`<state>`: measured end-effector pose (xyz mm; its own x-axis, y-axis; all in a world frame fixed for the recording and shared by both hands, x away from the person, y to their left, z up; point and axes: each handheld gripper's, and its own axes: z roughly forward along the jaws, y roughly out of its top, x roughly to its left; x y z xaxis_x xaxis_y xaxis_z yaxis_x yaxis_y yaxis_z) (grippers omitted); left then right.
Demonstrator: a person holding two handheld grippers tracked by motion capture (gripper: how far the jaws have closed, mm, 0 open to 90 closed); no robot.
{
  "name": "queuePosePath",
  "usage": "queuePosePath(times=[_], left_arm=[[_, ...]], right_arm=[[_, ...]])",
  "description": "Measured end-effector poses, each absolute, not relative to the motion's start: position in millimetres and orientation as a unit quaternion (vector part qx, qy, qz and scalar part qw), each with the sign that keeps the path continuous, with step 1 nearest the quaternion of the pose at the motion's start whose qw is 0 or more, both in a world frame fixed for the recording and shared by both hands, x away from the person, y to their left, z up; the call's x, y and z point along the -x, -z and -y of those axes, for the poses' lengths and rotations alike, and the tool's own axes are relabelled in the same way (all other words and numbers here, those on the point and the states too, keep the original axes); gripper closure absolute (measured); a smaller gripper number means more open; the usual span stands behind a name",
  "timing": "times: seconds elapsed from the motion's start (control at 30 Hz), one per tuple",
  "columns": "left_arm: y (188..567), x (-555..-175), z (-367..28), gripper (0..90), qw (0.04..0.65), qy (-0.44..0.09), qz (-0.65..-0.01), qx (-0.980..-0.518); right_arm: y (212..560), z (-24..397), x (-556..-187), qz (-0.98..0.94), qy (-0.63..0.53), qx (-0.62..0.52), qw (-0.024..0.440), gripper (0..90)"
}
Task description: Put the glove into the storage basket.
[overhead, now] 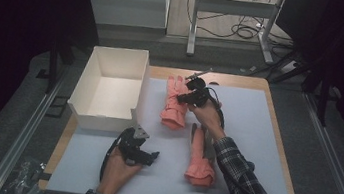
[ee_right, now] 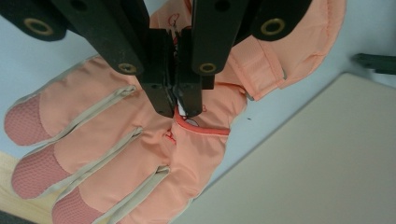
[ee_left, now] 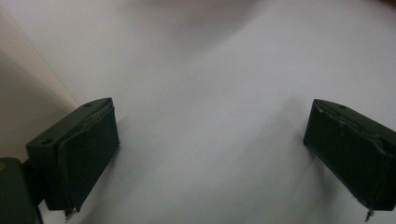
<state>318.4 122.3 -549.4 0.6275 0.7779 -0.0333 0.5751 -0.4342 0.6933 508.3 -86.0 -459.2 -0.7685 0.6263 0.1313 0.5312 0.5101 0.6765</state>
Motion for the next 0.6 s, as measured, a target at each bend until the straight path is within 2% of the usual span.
queuePosePath(times=[0.6], left_arm=[[549,-319,-123,3.3,0.344,-0.149,-0.404,-0.835]], right_arm=[[417,104,-464,-0.865,-0.400,-0.301,0.042,85.5]])
